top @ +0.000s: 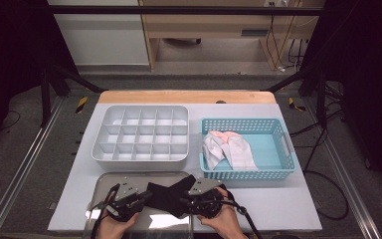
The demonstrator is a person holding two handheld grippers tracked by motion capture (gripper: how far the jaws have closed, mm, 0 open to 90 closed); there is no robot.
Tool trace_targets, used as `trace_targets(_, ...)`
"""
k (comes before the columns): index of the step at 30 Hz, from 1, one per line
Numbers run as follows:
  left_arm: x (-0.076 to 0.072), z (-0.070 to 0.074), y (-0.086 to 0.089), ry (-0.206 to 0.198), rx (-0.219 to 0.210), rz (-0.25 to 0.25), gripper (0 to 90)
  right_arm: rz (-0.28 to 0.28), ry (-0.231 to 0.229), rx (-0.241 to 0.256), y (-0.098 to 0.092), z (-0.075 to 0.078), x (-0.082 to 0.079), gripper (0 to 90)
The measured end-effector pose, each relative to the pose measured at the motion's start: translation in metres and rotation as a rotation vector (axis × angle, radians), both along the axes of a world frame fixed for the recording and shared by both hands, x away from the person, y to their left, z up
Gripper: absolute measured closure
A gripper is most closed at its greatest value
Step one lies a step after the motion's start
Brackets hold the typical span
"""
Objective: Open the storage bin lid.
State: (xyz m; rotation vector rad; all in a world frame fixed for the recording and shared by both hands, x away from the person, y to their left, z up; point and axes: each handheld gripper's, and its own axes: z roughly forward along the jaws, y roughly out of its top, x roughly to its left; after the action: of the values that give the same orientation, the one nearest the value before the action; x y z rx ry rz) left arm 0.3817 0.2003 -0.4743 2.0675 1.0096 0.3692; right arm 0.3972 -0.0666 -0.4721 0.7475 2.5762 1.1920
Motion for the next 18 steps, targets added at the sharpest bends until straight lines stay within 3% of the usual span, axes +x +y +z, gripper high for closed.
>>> trace_targets(4,0.000,-0.001,0.000,-0.001,0.000,0.000,82.9,0.008,0.029,0.002,0.001,-0.001,0.002,90.0)
trace_targets(8,-0.001,-0.001,-0.001,-0.001,-0.001,-0.005,81.2,-0.007,0.063,0.022,-0.003,0.004,0.004,90.0)
trace_targets(12,0.000,-0.001,0.000,0.002,-0.003,-0.006,80.8,0.013,0.047,0.081,-0.004,0.010,0.000,90.0)
trace_targets(18,0.000,-0.001,-0.001,-0.001,0.004,-0.007,80.6,0.061,0.016,0.099,0.010,0.007,-0.007,72.4)
